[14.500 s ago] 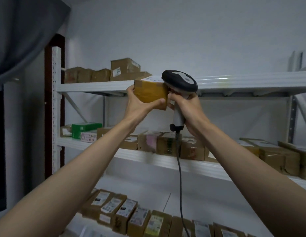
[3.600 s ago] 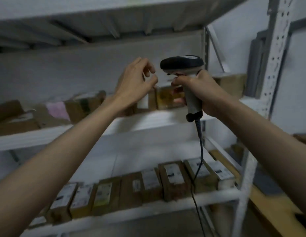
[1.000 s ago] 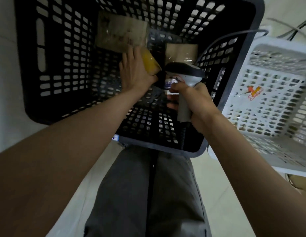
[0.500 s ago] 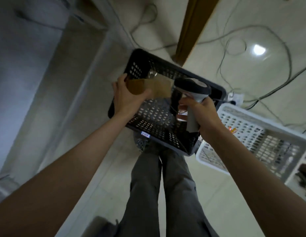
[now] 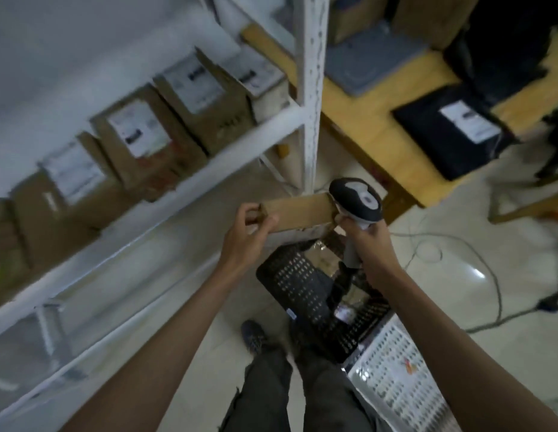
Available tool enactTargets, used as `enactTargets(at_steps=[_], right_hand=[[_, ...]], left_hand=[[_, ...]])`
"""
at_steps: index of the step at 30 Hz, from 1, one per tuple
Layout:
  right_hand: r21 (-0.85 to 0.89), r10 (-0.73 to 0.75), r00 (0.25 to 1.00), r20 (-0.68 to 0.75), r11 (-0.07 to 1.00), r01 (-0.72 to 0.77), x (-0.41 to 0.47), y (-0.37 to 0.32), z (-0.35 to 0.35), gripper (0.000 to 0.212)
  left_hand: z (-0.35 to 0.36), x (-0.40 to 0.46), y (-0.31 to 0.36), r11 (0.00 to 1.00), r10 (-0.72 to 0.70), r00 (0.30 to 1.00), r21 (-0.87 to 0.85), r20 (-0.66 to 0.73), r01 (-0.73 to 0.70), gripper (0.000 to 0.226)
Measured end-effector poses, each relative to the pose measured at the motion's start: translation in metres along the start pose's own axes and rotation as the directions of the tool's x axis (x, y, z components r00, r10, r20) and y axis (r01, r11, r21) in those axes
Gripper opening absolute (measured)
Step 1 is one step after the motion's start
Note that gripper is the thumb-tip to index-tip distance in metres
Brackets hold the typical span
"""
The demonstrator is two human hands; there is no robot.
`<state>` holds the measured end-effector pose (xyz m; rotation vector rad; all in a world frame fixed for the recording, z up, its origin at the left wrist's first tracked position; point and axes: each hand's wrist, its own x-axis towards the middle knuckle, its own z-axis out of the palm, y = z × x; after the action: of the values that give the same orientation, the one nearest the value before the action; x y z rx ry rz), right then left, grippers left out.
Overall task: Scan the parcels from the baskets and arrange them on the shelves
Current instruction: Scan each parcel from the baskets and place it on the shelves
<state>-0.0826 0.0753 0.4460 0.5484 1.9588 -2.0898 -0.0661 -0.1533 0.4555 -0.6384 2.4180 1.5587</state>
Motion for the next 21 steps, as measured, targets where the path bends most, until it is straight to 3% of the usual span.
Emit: enactTargets(at_steps=[5,9,11,12,16,21], right_hand=[[0.018,-0.036,0.991,0.130,0.999,0.034,-0.020,-0.044,0.038,0.037],[-0.044,-0.122,0.975,0.185,0.990,0.132,-0.029,-0.075,0.064,0.049],[-0.070,-0.158,0.969,0.193,0.982,0.174,-0.033,-0.090,0.076,0.049],[-0.076,-0.169,0.968,0.186,0.980,0.185,-0.034,-0.096,0.082,0.050],[-0.109,-0.198,0.961,0.192,0.969,0.221,-0.038,-0.117,0.105,0.048],[-0.104,-0.207,0.946,0.248,0.966,0.238,-0.044,-0.135,0.124,0.042]], left_hand=[[-0.049,-0.030,0.038,1.000,-0.018,0.997,-0.020,-0.074,0.017,0.036],[-0.085,-0.050,0.058,0.992,0.115,0.992,-0.045,-0.045,-0.117,0.040],[-0.104,-0.056,0.061,0.982,0.188,0.982,0.000,-0.012,-0.188,0.024],[-0.113,-0.059,0.060,0.974,0.222,0.975,0.052,-0.001,-0.221,0.031],[-0.143,-0.068,0.064,0.943,0.267,0.963,0.216,-0.046,-0.251,0.095],[-0.162,-0.072,0.077,0.872,0.430,0.900,0.290,-0.071,-0.394,0.113]])
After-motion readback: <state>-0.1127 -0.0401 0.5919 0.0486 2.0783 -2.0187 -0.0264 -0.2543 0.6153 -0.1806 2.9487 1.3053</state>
